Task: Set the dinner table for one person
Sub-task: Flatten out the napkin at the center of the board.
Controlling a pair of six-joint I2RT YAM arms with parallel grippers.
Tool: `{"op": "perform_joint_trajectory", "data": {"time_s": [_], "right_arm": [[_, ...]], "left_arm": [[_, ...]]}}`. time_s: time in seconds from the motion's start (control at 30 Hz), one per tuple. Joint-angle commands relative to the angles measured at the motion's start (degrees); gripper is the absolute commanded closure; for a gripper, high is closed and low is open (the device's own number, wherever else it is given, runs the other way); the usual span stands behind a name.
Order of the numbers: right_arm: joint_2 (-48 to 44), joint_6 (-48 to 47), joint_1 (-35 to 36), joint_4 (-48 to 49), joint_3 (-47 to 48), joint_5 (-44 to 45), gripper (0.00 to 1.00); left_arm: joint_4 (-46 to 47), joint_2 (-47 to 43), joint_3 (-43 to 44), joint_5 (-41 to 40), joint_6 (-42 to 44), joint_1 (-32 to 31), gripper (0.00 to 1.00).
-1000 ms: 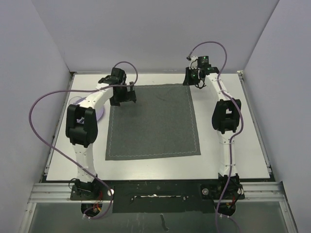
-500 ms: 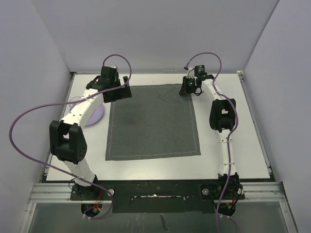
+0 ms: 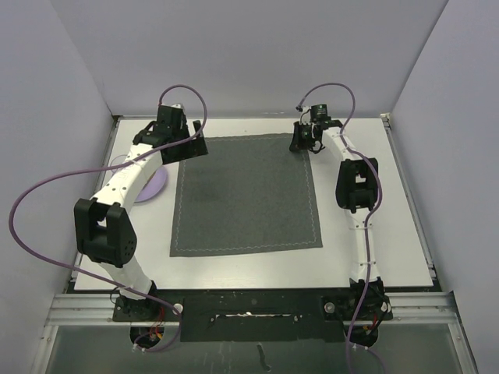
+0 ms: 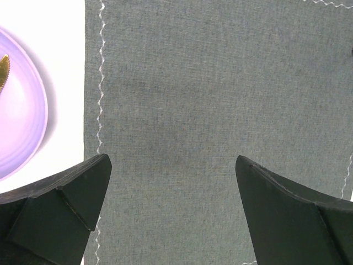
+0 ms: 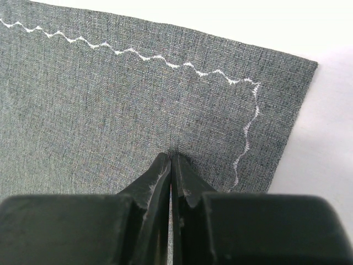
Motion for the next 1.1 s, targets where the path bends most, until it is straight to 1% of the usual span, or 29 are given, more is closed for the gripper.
{"op": "perform_joint_trajectory", "data": {"time_s": [0.0, 0.2, 0.5, 0.63, 0.77, 0.87, 0.93, 1.0, 1.03, 1.07], "right_arm": [[-1.4, -1.6, -1.1, -3.0, -2.5, 10.7, 1.00], [-1.6, -1.2, -3.0, -3.7, -2.9, 12.5, 1.00], [-1.6, -2.1, -3.3, -4.2, -3.1, 16.0, 1.00], [-2.1, -2.7, -3.1, -3.8, -2.9, 11.1, 1.00], [-6.9, -3.7, -1.7, -1.0, -6.4, 6.7, 0.99], [-10.4, -4.8, -0.8, -0.5, -6.7, 5.0, 0.89], [-12.4, -4.7, -0.7, -0.6, -5.9, 4.0, 0.79], [-14.2, -4.2, -0.7, -0.4, -5.8, 3.0, 0.63], [-14.9, -3.9, -0.8, -0.4, -5.0, 2.0, 0.58], [-15.9, -3.6, -0.8, -0.4, -4.1, 1.4, 0.50]], "left_arm": [[0.7, -4.8, -0.3, -1.1, 0.6, 0.6, 0.02], [0.3, -4.5, -0.2, -0.8, 0.8, 0.8, 0.02], [-0.5, -3.8, -0.1, -0.9, 1.0, 0.8, 0.02], [-0.3, -3.7, -0.2, -0.7, 0.6, 0.8, 0.02], [-0.4, -4.1, -0.8, -0.4, 0.4, 0.8, 0.02], [-0.2, -5.4, -2.0, -0.4, 0.3, 1.1, 0.02], [0.2, -6.3, -3.0, 0.1, 0.2, 1.2, 0.02], [0.8, -7.2, -3.8, 0.7, 0.2, 1.4, 0.02], [1.2, -7.6, -4.2, 1.2, 0.2, 1.6, 0.02], [1.3, -7.9, -4.5, 1.7, 0.1, 1.7, 0.02]]}}
